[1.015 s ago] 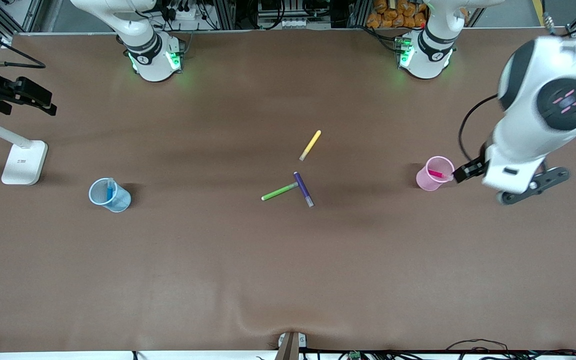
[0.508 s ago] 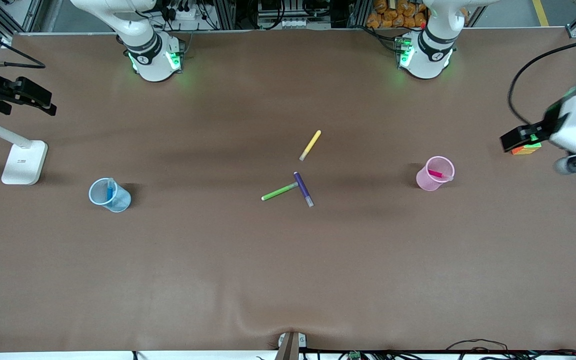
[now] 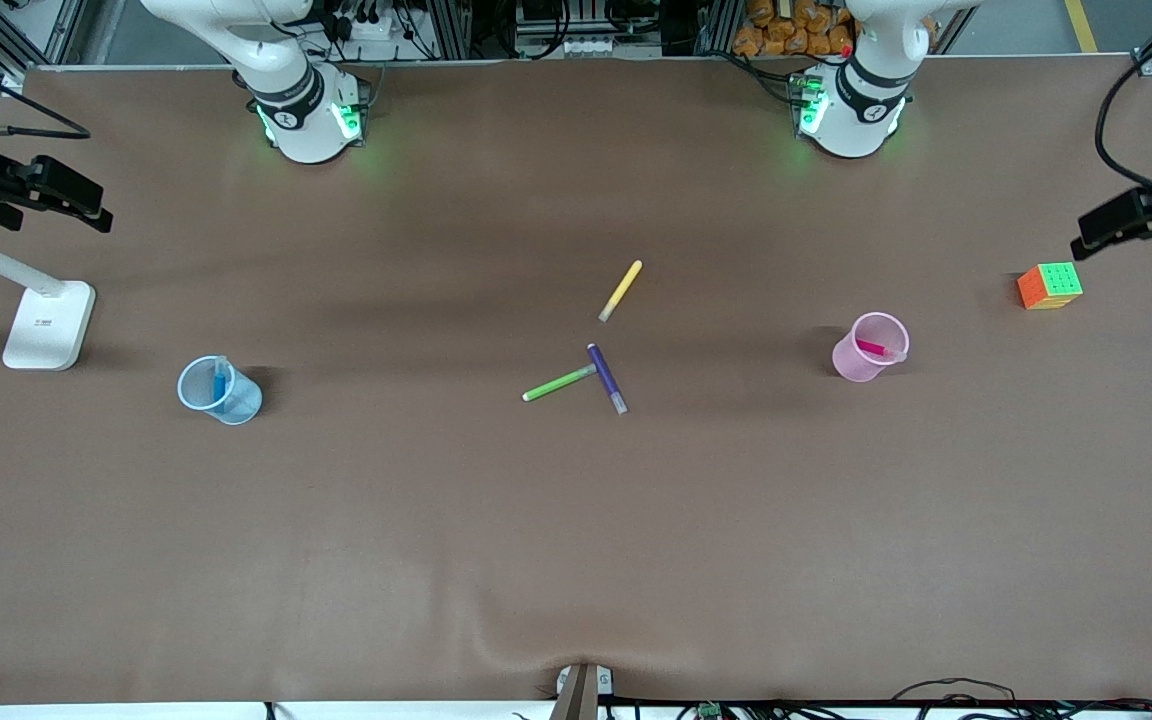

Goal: Place pink and blue markers in matching cups

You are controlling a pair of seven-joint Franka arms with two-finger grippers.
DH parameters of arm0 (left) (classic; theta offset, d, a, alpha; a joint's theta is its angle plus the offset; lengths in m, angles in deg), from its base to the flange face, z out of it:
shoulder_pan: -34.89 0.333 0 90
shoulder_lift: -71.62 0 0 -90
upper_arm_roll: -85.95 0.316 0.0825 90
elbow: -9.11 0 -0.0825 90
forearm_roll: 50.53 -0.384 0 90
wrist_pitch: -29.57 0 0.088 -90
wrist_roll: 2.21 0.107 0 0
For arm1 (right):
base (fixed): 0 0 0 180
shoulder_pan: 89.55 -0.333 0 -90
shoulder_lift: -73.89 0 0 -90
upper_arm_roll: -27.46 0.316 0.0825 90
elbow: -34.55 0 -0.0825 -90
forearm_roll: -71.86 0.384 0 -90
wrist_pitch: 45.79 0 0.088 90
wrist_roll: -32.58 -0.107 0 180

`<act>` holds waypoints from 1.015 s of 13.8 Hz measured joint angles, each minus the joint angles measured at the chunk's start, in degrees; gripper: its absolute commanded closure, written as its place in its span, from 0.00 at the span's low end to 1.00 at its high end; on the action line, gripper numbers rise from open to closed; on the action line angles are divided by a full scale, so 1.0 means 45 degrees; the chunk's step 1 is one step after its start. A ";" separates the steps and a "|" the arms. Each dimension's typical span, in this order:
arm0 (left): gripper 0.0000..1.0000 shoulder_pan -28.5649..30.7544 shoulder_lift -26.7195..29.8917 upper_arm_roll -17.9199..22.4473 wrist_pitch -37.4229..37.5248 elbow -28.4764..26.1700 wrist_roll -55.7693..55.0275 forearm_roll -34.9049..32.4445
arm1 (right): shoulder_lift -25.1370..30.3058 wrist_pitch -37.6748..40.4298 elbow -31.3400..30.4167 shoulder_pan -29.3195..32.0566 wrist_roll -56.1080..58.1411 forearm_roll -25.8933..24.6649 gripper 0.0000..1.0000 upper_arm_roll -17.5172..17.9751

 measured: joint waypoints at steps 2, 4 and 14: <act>0.00 -0.0145 0.1267 -0.0017 -0.0416 -0.1621 0.0000 0.0004 | -0.0008 0.0000 0.0000 0.0005 0.0000 0.0000 0.00 -0.0005; 0.00 -0.0570 0.2270 0.0204 -0.0535 -0.2819 -0.0016 0.0008 | -0.0011 0.0000 0.0000 0.0009 0.0000 0.0000 0.00 -0.0010; 0.00 -0.2928 0.2893 0.1928 -0.0687 -0.3445 -0.0921 0.0010 | -0.0027 0.0003 0.0000 0.0032 0.0000 0.0000 0.00 -0.0018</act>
